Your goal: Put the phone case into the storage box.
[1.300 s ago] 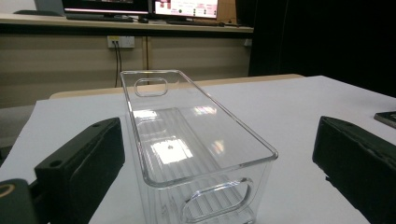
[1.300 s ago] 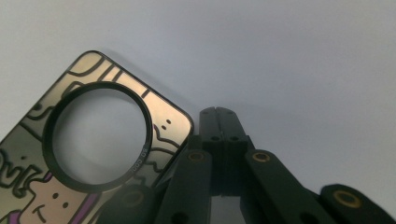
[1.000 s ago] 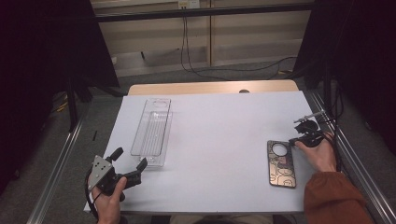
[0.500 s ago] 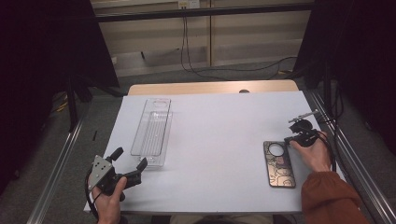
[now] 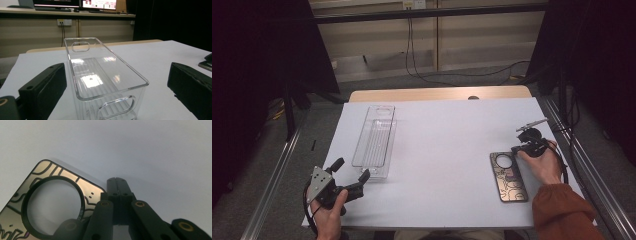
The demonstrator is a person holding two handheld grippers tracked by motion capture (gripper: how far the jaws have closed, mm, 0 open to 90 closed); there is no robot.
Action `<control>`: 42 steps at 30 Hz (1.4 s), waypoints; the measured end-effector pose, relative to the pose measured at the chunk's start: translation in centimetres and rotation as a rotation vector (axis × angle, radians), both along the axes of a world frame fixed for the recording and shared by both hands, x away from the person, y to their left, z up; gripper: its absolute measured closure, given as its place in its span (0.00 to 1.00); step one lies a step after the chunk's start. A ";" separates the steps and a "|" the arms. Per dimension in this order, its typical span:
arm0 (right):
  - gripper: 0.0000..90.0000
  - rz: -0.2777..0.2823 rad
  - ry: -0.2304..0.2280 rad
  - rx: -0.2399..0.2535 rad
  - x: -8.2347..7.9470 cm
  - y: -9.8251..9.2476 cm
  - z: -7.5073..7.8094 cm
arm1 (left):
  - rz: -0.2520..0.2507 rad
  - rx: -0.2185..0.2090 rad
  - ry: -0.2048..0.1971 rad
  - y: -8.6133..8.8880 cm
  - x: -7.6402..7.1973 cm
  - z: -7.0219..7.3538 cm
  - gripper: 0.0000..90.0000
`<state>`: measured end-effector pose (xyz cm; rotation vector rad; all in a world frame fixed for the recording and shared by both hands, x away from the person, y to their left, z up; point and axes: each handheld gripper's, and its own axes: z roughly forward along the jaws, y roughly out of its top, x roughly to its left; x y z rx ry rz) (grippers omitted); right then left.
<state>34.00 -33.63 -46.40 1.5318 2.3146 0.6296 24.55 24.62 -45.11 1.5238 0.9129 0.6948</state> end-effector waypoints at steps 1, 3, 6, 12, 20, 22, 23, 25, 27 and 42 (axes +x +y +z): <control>1.00 -0.003 0.006 -0.003 0.0 0.1 0.1 | 0.000 0.000 0.000 0.0 0.0 0.0 0.03; 1.00 0.003 -0.002 0.013 0.1 0.2 0.0 | 0.000 -0.001 0.000 0.0 0.0 0.0 0.03; 1.00 0.024 -0.010 0.011 0.1 0.6 -0.1 | 0.000 -0.001 0.000 0.0 0.0 0.0 0.03; 1.00 0.037 -0.013 0.002 0.2 1.3 -0.1 | 0.003 0.001 0.001 0.0 0.0 0.0 0.03; 1.00 0.054 -0.025 0.037 0.3 1.9 -0.3 | -0.004 0.001 0.001 0.0 0.0 0.0 0.03; 1.00 0.062 -0.022 0.026 0.3 2.0 -0.2 | -0.006 0.002 0.001 0.0 0.0 0.0 0.03; 1.00 0.062 -0.024 0.046 0.3 2.1 -0.3 | -0.007 0.001 0.001 0.0 0.0 0.0 0.03; 1.00 0.064 -0.025 0.036 0.3 2.3 -0.2 | -0.008 0.002 0.002 0.0 0.0 0.0 0.03; 1.00 0.067 -0.025 0.045 0.3 2.4 -0.3 | -0.005 0.003 0.001 0.0 0.0 0.0 0.03; 1.00 0.114 -0.008 0.095 0.6 4.1 -0.4 | 0.001 0.001 0.001 0.0 0.0 0.0 0.03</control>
